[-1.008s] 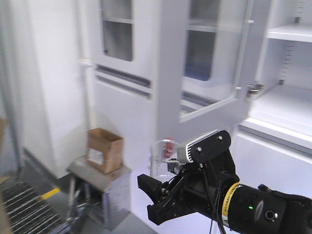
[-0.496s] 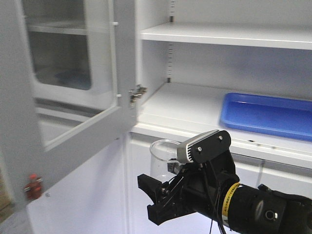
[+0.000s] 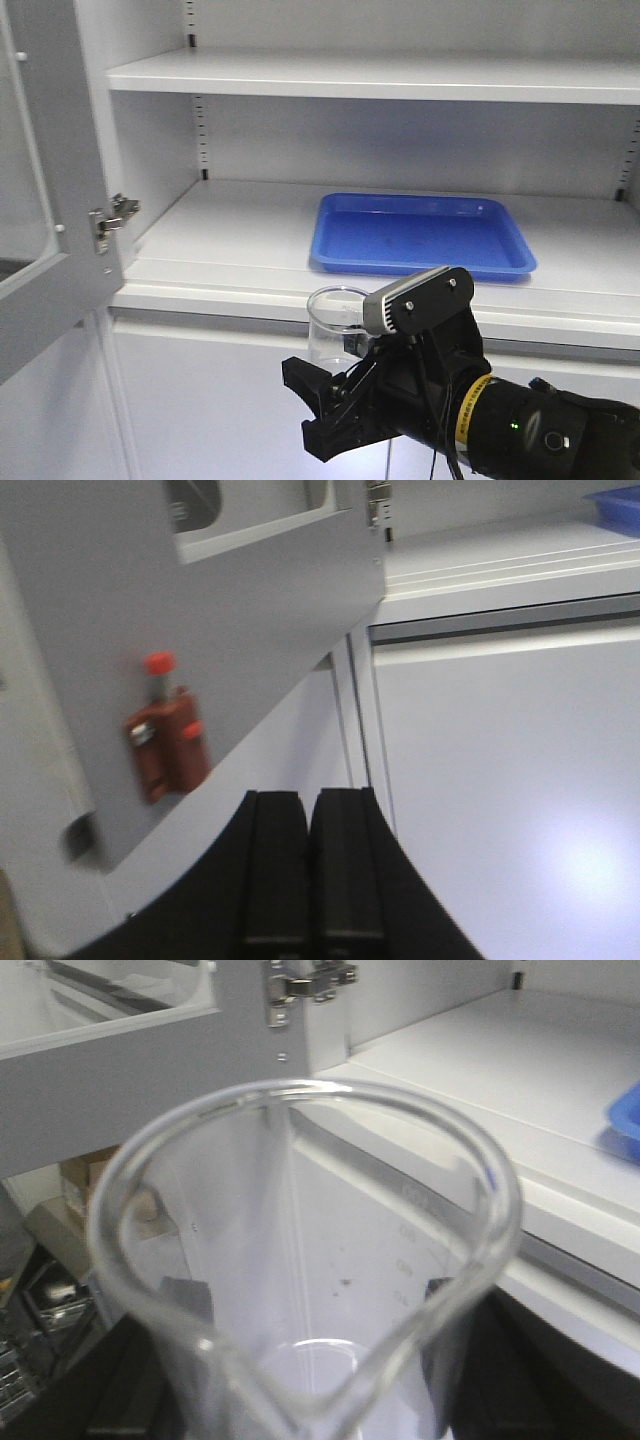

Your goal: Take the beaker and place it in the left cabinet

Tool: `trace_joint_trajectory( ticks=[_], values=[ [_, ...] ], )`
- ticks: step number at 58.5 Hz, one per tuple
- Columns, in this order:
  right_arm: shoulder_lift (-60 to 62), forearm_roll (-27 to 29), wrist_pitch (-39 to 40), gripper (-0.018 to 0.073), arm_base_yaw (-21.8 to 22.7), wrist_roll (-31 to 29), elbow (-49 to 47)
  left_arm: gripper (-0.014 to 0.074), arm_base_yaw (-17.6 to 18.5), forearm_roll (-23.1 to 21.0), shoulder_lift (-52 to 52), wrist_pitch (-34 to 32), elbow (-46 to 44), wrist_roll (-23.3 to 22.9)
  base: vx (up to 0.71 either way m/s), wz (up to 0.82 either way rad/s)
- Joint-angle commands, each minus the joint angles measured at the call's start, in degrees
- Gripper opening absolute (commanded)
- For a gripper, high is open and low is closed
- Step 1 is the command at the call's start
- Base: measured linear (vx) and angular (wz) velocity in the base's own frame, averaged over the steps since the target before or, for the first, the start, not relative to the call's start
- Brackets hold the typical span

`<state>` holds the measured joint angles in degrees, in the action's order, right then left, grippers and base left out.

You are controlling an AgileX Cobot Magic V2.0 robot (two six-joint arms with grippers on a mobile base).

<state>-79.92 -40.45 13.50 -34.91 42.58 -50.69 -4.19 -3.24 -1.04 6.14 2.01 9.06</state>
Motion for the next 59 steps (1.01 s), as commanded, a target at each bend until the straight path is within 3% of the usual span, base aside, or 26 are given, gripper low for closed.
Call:
trace_joint_trajectory(
  ticks=[1, 59],
  values=[
    [1.91, 0.7, 3.9, 0.0064, 0.19, -0.28, -1.97, -0.0006, 0.4, -0.27, -0.59, -5.06, -1.04, -0.14, 0.08, -0.3],
    [1.91, 0.7, 3.9, 0.0064, 0.19, -0.28, -1.97, -0.0006, 0.4, -0.27, -0.59, -5.06, -1.04, -0.14, 0.09, -0.16]
  ],
)
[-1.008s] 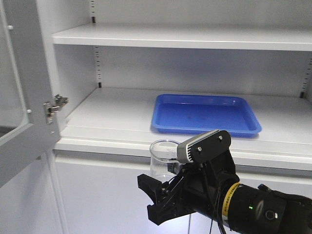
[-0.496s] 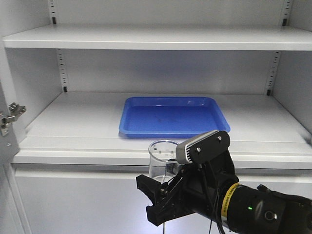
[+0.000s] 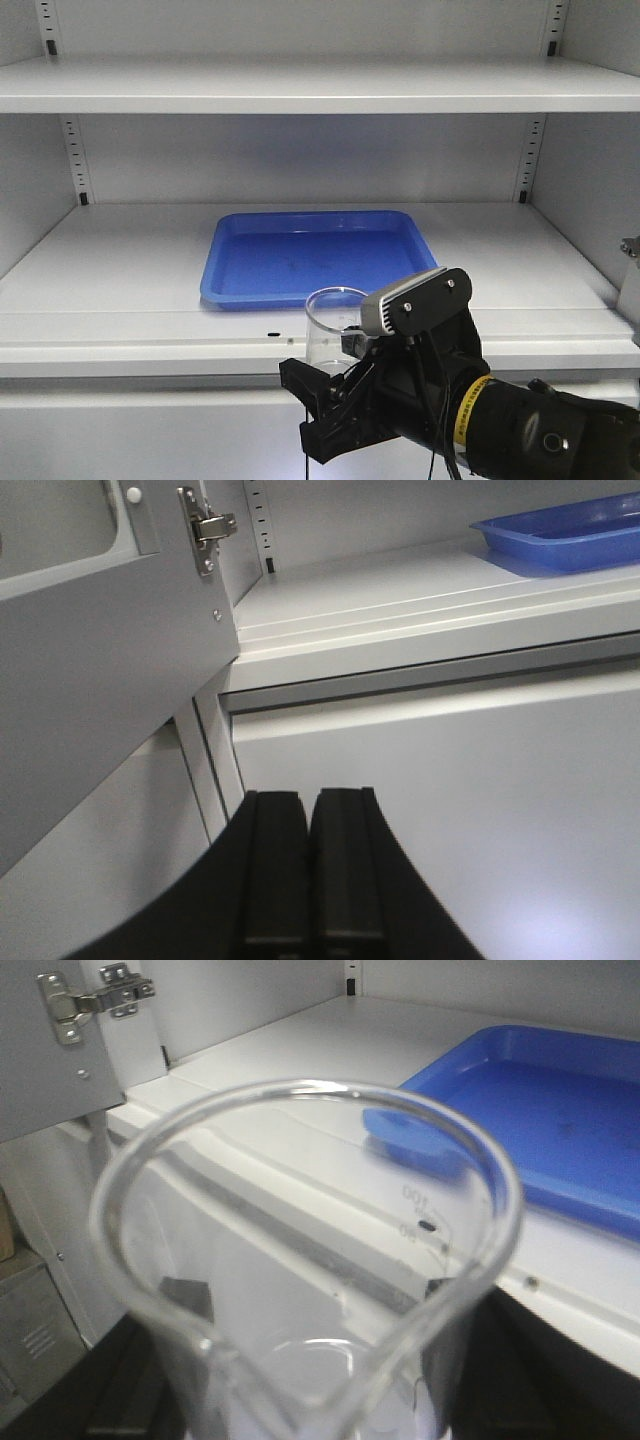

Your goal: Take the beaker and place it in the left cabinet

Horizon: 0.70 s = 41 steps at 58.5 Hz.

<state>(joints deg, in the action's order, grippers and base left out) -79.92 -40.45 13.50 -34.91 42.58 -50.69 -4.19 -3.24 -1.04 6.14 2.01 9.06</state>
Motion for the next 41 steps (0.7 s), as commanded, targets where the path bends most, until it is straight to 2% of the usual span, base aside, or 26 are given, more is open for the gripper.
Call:
trace_joint_trajectory(
  ticks=[1, 41],
  values=[
    [1.91, 0.7, 3.9, 0.0064, 0.19, -0.28, -1.97, -0.0006, 0.4, -0.27, -0.59, -5.06, -1.04, -0.14, 0.18, -0.03],
    [1.91, 0.7, 3.84, 0.0064, 0.19, -0.28, -1.97, -0.0006, 0.4, -0.27, -0.59, -5.06, -1.04, -0.14, 0.18, 0.02]
  ],
)
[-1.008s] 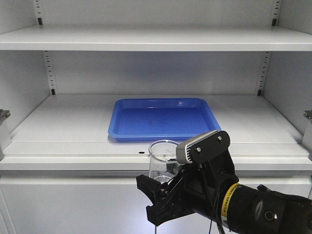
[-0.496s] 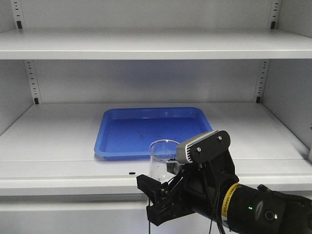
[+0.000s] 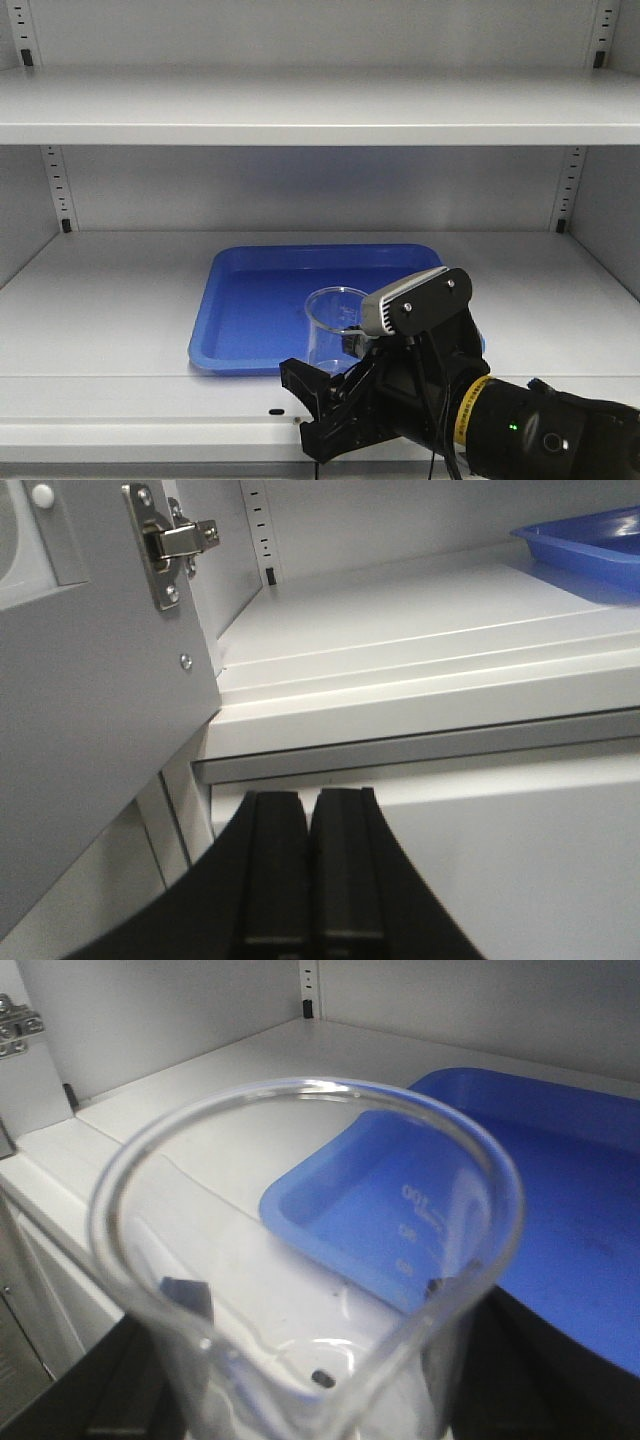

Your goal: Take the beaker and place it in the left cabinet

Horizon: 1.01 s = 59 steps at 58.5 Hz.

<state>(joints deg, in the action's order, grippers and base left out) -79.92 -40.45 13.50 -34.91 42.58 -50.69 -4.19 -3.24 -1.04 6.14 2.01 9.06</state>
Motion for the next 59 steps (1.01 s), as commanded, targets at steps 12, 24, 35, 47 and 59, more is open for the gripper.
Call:
trace_joint_trajectory(
  ticks=[12, 24, 35, 47, 59],
  values=[
    [1.91, 0.7, 3.84, 0.0064, 0.19, -0.28, -1.97, -0.0006, 0.4, -0.27, -0.59, -5.06, -1.04, -0.14, 0.12, 0.0],
    [1.91, 0.7, 3.84, 0.0064, 0.19, -0.28, -1.97, -0.0006, 0.4, -0.27, -0.59, -5.06, -1.04, -0.14, 0.09, -0.02],
    [1.91, 0.7, 3.84, 0.0064, 0.19, -0.28, -1.97, -0.0006, 0.4, -0.39, -0.59, -4.9, -1.03, -0.14, 0.05, -0.03],
    [1.91, 0.7, 3.84, 0.0064, 0.19, -0.28, -1.97, -0.0006, 0.4, -9.17, -0.59, -4.9, -1.03, -0.14, 0.02, -0.03],
    [1.91, 0.7, 3.84, 0.0064, 0.19, -0.28, -1.97, -0.0006, 0.4, -9.4, -0.59, -4.97, -1.03, -0.14, 0.0, 0.0]
  ],
)
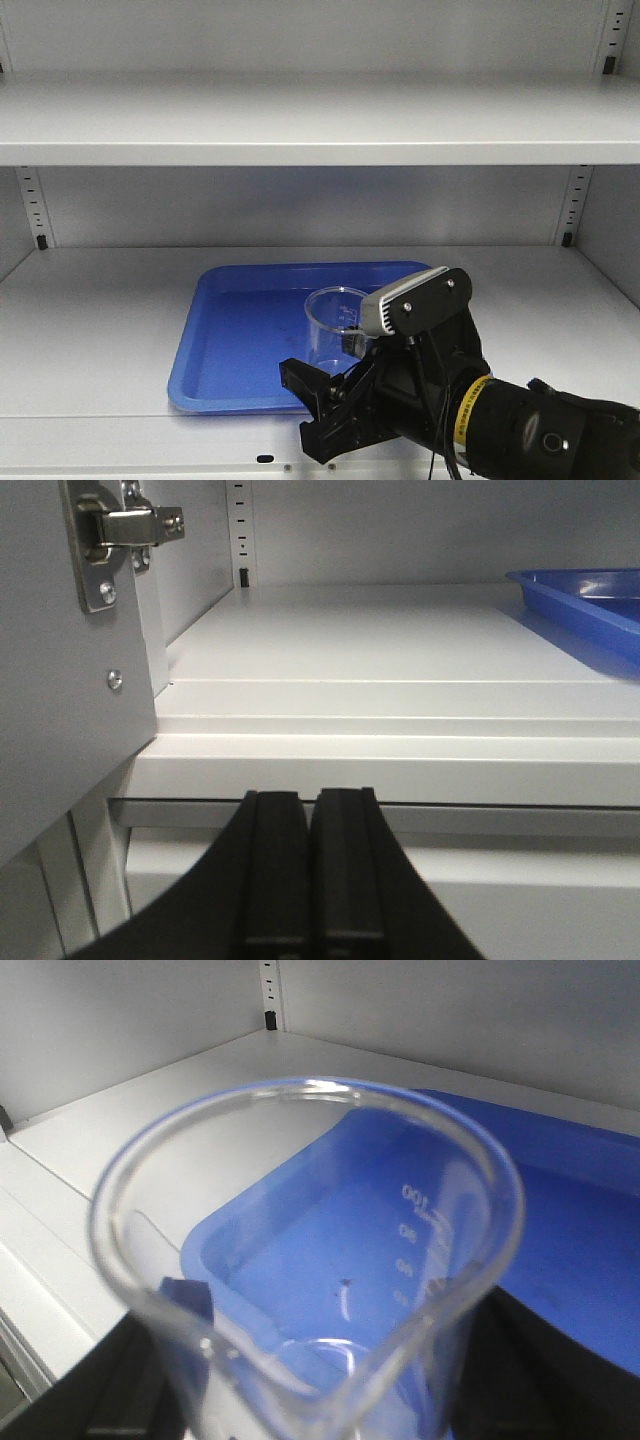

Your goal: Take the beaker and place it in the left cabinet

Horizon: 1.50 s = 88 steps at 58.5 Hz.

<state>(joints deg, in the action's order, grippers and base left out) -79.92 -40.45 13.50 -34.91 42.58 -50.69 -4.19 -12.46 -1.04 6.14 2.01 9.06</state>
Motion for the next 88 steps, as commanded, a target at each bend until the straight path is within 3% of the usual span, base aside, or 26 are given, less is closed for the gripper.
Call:
trace_joint_trajectory(
  ticks=[1, 48, 65, 88],
  values=[
    [1.91, 0.7, 3.84, 0.0064, 0.19, -0.28, -1.97, -0.0006, 0.4, 0.08, -0.59, -4.97, -1.03, -0.14, 0.0, 0.0],
    [1.51, 0.77, 7.56, 0.0064, 0.3, -1.41, -2.14, -0.0006, 0.4, 0.34, -0.59, -5.02, -1.03, -0.14, 0.0, 0.0],
    [-2.81, 3.94, 8.65, 0.0064, 3.66, -3.1, -2.54, -0.0006, 0.4, 0.34, -0.59, -5.02, -1.03, -0.14, 0.0, 0.0],
    [-16.8, 3.94, 3.13, 0.0064, 4.3, -7.59, -20.37, -0.0006, 0.4, 0.34, -0.59, -5.02, -1.03, -0.14, 0.0, 0.0]
  ],
)
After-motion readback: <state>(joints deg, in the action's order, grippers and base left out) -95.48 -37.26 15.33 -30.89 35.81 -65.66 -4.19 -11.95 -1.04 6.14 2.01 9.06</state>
